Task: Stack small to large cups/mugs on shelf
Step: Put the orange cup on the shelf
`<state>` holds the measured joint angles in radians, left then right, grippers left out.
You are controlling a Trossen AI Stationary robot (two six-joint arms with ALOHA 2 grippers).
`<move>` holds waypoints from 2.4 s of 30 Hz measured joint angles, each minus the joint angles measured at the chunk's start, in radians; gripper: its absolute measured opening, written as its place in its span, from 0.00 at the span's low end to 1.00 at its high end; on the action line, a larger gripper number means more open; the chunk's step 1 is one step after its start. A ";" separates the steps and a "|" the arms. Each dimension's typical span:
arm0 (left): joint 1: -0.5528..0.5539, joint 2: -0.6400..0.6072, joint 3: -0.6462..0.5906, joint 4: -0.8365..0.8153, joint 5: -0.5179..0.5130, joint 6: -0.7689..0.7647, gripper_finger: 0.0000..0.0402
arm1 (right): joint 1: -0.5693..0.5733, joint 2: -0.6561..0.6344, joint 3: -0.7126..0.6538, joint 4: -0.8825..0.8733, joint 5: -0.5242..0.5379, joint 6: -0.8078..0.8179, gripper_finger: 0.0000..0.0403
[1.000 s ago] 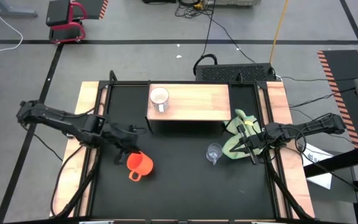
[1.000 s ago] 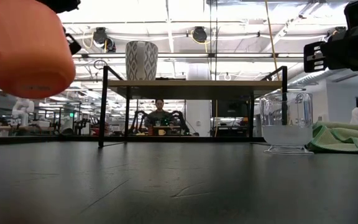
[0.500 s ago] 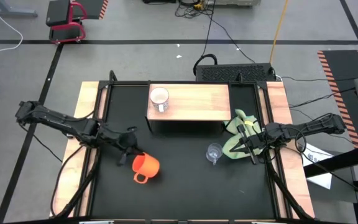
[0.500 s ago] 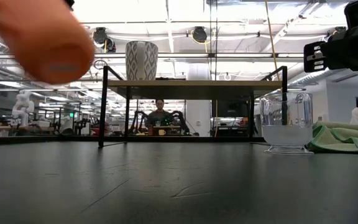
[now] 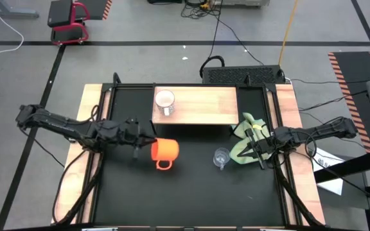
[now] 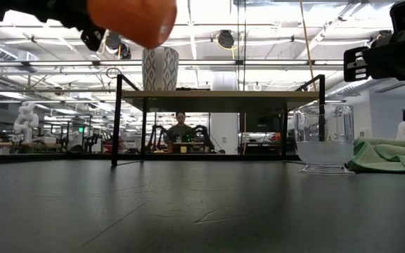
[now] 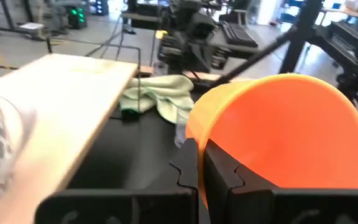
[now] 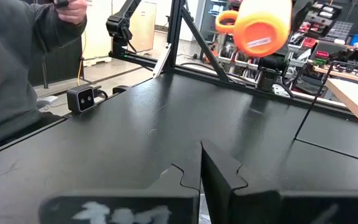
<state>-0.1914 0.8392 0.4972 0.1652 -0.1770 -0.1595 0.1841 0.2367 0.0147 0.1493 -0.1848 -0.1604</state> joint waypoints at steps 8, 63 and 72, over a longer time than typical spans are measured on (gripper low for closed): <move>0.053 0.106 0.173 -0.029 -0.003 0.089 0.01 | 0.000 0.000 0.000 0.003 0.000 -0.001 0.00; 0.583 0.802 1.392 -0.981 0.446 0.315 0.01 | 0.000 0.000 0.000 0.003 0.000 0.001 0.00; 0.622 0.908 1.597 -1.027 0.465 0.350 0.01 | 0.000 0.000 0.000 -0.004 0.000 0.002 0.00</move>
<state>0.4305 1.7473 2.0941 -0.8618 0.2877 0.1906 0.1841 0.2367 0.0147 0.1455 -0.1851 -0.1585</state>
